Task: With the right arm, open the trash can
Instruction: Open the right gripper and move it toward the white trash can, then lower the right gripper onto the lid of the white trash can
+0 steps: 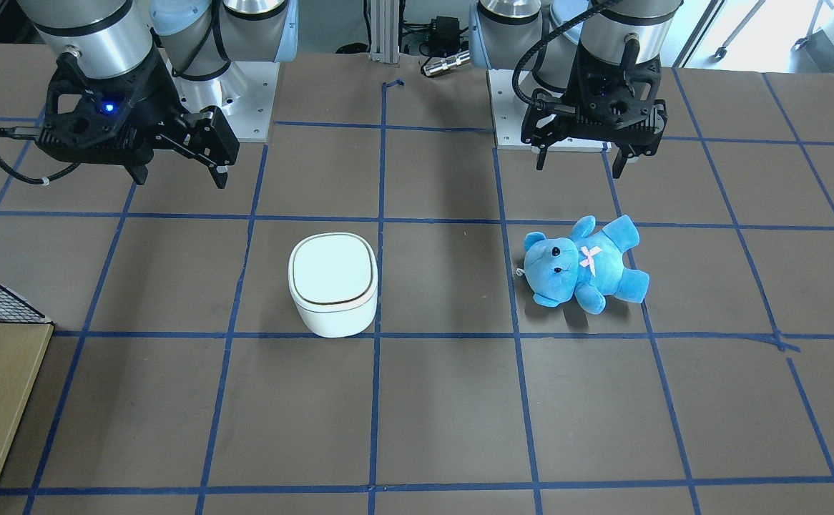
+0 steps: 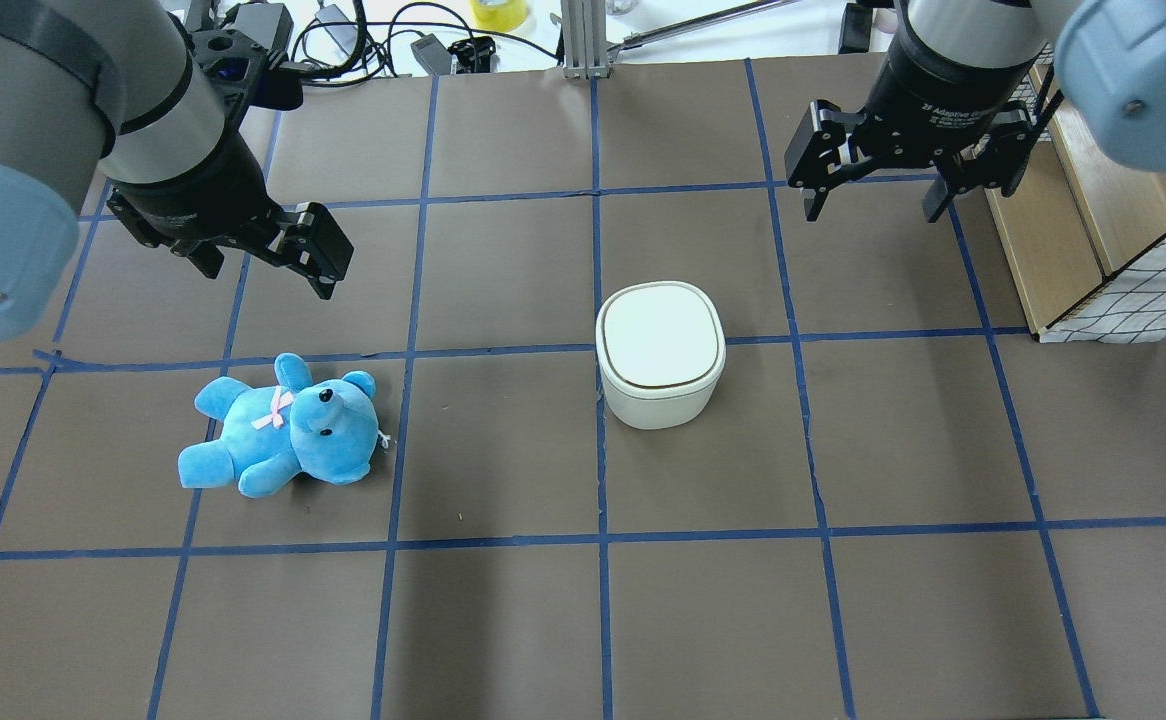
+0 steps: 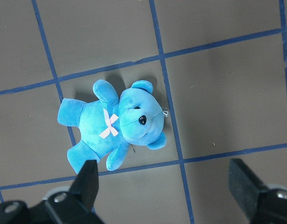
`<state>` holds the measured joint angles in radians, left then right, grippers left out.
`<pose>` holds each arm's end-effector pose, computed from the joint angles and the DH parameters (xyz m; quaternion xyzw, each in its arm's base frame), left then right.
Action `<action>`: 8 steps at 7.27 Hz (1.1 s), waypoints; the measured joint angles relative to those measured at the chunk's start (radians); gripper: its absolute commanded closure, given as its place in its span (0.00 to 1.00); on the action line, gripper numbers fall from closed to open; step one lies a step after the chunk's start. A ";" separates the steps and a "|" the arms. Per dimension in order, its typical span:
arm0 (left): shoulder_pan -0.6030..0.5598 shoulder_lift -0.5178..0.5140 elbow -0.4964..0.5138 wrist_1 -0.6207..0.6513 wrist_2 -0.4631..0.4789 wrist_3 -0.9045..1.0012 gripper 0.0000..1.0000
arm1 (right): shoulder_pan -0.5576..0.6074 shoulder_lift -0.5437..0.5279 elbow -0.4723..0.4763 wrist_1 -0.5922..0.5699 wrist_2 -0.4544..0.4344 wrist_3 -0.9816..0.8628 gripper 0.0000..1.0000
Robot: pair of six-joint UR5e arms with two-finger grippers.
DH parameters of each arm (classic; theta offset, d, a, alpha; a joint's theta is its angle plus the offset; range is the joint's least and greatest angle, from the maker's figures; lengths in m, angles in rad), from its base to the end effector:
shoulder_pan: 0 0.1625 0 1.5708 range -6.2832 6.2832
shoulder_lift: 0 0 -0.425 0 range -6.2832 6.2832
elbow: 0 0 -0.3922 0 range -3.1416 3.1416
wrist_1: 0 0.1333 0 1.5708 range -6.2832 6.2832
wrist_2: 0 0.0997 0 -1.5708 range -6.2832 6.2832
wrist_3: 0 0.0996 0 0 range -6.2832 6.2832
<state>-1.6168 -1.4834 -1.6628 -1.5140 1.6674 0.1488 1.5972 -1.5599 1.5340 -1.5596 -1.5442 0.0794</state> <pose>-0.1447 -0.4537 0.4903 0.0958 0.9939 -0.0235 0.0495 0.1490 -0.4941 0.4995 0.0264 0.9995 -0.0066 0.0137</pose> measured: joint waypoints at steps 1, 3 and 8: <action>0.000 0.000 0.000 0.000 0.000 0.000 0.00 | 0.002 0.004 0.000 0.000 0.004 0.006 0.65; 0.000 0.000 0.000 0.000 0.000 0.000 0.00 | 0.011 0.031 0.000 -0.003 0.044 0.055 0.89; 0.000 0.000 0.000 0.000 0.000 0.000 0.00 | 0.135 0.151 0.020 -0.133 0.067 0.206 1.00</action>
<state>-1.6168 -1.4834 -1.6628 -1.5140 1.6674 0.1488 1.7317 -1.4091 1.5539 -1.6928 -1.4772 0.2853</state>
